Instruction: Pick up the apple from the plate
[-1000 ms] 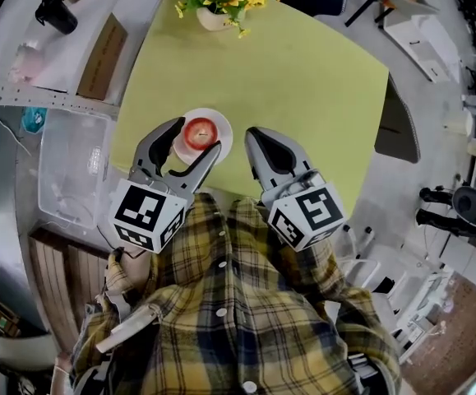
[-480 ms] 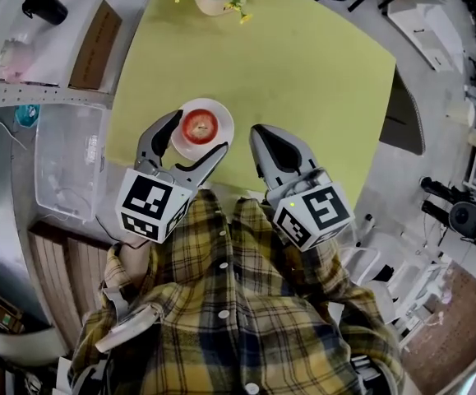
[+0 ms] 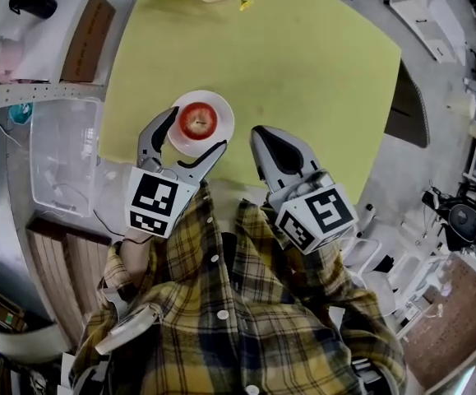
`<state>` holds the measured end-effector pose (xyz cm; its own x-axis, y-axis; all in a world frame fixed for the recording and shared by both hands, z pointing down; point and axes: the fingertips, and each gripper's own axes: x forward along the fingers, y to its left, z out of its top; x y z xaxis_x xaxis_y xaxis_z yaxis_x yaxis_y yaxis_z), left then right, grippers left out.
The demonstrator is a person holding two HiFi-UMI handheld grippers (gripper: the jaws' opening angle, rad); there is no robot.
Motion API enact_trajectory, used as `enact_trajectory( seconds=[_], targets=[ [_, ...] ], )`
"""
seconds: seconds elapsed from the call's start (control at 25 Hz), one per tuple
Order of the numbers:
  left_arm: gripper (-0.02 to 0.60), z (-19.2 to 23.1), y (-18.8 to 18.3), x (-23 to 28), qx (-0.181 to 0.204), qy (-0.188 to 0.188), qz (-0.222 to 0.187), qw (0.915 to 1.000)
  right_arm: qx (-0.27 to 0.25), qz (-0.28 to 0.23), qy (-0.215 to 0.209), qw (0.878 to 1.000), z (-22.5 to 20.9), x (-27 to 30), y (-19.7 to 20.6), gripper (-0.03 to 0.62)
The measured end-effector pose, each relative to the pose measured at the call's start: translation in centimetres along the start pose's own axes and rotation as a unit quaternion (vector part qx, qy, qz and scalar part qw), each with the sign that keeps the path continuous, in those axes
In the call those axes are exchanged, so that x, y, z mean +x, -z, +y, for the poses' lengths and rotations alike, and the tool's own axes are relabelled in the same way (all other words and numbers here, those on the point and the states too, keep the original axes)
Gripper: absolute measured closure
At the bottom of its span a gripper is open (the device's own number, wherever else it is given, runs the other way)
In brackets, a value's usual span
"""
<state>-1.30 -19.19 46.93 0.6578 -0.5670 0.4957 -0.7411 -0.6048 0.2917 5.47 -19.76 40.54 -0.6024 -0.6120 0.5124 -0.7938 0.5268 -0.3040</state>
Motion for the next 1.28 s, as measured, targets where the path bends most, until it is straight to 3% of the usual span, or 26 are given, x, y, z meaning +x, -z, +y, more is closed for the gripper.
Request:
enact_trajectory(
  seconds=[0.2,1.28],
  targets=[
    [0.172,0.4,2.1,1.2,0.03,-0.001,0.023,0.9993,0.013,0.007,0.005,1.0,-0.3,0.6,1.1,0.597],
    [0.147,1.1,5.9,4.3,0.056,-0.002,0.065,0.9963,0.061,0.028,0.0,0.998,-1.8,2.7,4.1,0.597]
  ],
)
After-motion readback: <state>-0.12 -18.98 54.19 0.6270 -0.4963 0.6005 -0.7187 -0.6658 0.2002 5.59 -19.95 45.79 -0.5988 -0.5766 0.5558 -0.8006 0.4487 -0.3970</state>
